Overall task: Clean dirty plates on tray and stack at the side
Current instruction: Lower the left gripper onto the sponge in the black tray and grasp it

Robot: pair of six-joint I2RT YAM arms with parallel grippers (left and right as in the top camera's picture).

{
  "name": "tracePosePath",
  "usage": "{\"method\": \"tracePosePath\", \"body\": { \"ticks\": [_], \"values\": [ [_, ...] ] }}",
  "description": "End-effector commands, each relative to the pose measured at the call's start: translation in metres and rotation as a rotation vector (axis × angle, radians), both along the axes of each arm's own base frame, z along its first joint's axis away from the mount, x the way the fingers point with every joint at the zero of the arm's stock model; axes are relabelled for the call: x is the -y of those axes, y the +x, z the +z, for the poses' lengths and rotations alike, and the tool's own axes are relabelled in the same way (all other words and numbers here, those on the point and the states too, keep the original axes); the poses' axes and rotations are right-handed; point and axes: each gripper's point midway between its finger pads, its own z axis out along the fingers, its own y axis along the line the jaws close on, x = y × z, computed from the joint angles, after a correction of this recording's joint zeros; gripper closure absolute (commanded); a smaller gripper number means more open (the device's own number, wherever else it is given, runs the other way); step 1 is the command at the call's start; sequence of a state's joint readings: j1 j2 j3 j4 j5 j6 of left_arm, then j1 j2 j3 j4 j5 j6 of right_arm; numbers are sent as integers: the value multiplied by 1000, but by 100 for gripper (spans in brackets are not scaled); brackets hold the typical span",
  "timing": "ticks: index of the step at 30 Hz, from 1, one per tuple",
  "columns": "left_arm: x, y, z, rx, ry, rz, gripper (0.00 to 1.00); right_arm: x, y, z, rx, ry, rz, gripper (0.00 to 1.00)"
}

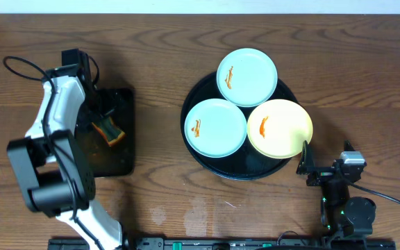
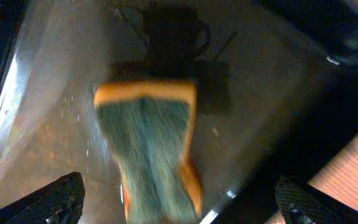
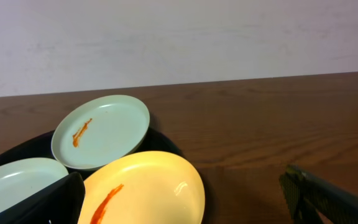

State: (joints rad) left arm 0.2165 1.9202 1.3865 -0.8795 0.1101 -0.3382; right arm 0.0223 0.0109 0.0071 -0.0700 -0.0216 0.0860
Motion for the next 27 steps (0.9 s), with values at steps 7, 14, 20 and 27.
{"method": "tracePosePath", "body": {
  "ticks": [7,14,20,27],
  "values": [
    [-26,-12,-44,-110,-31,61,14,3,0,-1,-1,-13,-15,1],
    [-25,-9,-52,-112,-43,61,57,3,0,-1,-1,-13,-15,1],
    [-25,-9,-51,-109,-42,62,92,3,0,-1,-1,-13,-15,1],
    [-21,-21,-50,-157,-55,63,8,3,0,-1,0,-13,-15,1]
  ]
}}
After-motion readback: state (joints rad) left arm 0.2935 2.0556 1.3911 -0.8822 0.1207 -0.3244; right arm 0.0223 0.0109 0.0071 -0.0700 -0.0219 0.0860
